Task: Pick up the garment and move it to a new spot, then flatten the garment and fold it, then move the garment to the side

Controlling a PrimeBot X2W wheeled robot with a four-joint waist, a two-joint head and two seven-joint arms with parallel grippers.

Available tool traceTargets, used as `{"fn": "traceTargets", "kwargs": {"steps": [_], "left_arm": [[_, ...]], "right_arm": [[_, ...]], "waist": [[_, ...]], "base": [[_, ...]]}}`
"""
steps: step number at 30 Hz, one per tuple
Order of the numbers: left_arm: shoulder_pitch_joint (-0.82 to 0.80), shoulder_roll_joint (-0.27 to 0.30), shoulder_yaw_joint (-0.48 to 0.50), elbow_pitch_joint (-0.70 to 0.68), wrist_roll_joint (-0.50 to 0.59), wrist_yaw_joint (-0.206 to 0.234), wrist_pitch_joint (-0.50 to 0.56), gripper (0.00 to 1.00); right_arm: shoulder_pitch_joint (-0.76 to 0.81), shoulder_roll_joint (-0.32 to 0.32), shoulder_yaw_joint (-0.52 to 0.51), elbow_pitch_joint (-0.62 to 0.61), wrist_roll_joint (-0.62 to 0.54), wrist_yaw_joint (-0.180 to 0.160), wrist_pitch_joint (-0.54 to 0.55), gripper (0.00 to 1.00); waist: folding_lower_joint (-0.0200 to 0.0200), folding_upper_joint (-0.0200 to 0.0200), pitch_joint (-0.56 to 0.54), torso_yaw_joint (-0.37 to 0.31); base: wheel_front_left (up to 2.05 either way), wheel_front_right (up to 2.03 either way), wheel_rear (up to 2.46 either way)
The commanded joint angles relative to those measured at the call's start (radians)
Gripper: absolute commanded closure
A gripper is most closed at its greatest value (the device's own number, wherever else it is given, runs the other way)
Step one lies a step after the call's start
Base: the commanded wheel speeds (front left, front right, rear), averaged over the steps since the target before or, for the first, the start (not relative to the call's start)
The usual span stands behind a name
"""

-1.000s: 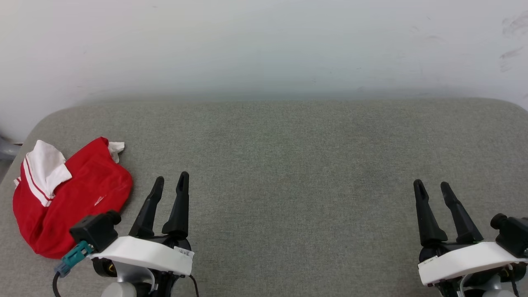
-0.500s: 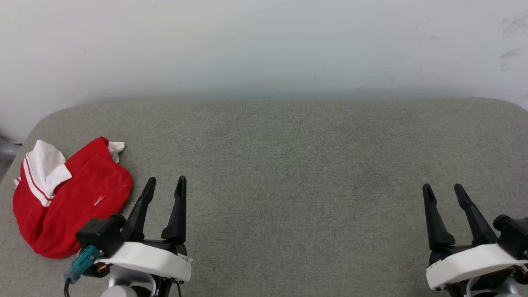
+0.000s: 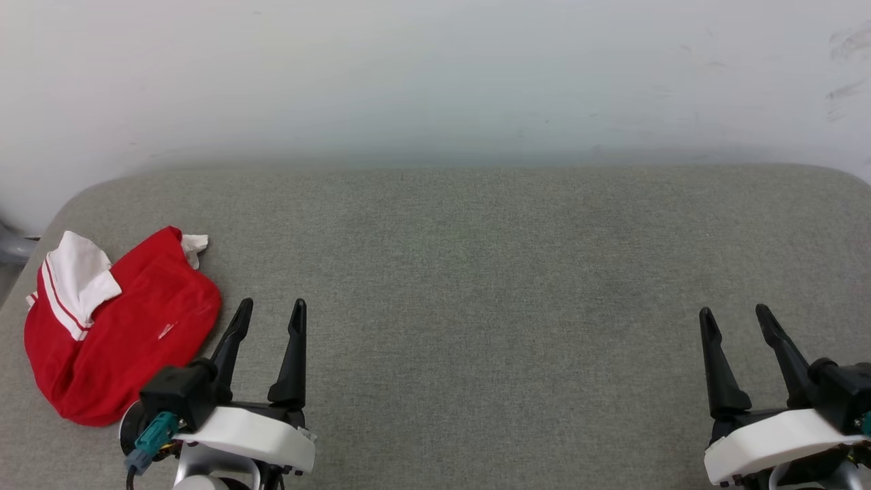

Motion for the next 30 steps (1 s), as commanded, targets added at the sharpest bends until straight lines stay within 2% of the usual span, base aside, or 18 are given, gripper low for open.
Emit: {"fn": "traceTargets", "kwargs": {"steps": [1,21,30], "left_arm": [[0.009,0.001,-0.002,-0.002,0.026,0.003,-0.011,0.0],[0.008,-0.013,-0.01,0.045,0.074,-0.018,-0.05,0.0],[-0.006,-0.012,-0.003,0.057,0.122,-0.019,-0.066,0.0]], "right_arm": [[0.009,0.0,0.001,-0.015,-0.023,0.0,-0.006,0.0],[0.013,0.0,-0.008,-0.025,-0.108,0.0,-0.03,0.0],[0.005,0.0,0.003,-0.019,-0.153,0.0,-0.049,0.0]], "waist": [[0.0,0.0,0.0,0.001],[-0.0001,0.0,0.0,0.008],[-0.0001,0.0,-0.001,0.076]], "base": [[0.0,0.0,0.0],[0.0,0.0,0.0],[0.0,0.0,0.0]]}}
